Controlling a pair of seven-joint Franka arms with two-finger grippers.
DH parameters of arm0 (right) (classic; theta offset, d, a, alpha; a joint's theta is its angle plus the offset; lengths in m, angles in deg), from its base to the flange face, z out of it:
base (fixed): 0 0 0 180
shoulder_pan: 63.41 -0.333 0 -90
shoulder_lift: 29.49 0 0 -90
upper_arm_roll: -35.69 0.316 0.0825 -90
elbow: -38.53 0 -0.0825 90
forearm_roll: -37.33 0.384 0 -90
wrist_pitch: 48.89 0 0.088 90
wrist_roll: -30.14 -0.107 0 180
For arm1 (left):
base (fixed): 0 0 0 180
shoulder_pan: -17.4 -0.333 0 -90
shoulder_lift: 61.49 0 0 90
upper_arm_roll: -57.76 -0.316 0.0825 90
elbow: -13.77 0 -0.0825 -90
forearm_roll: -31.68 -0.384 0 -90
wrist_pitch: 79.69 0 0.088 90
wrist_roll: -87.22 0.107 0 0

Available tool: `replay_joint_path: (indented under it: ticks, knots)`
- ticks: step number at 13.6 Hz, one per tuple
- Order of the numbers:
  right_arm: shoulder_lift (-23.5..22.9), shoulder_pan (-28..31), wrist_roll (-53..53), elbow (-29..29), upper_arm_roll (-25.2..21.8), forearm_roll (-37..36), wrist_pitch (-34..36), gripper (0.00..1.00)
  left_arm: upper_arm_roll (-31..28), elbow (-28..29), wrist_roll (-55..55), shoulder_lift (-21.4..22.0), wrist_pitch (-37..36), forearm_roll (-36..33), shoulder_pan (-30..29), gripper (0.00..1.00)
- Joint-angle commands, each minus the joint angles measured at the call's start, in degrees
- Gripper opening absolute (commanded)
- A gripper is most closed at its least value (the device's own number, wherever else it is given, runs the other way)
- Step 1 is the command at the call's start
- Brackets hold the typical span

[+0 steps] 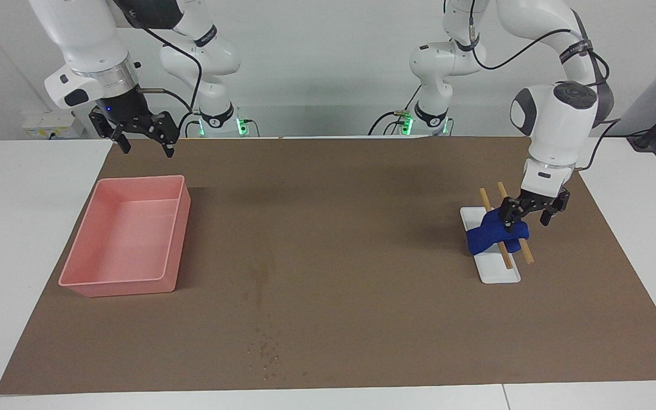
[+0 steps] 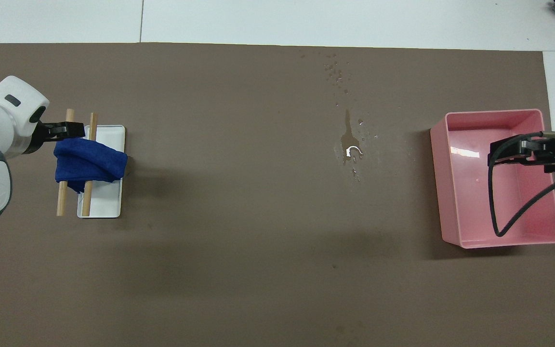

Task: Wipe water with towel using both arms
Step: 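Grasp the blue towel with the left gripper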

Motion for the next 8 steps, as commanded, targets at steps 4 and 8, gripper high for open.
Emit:
replay_joint_path:
  ticks: [4, 8]
  knots:
    - [0.5, 0.3, -1.0, 2.0, 0.0, 0.7, -2.5, 0.98, -0.1, 6.2, -3.8, 2.5, 3.3, -2.7, 0.2, 0.64]
    - [0.6, 0.4, -1.0, 2.0, 0.0, 0.7, -1.8, 0.99, -0.1, 5.7, -4.1, 2.4, 3.1, -2.7, 0.2, 0.45]
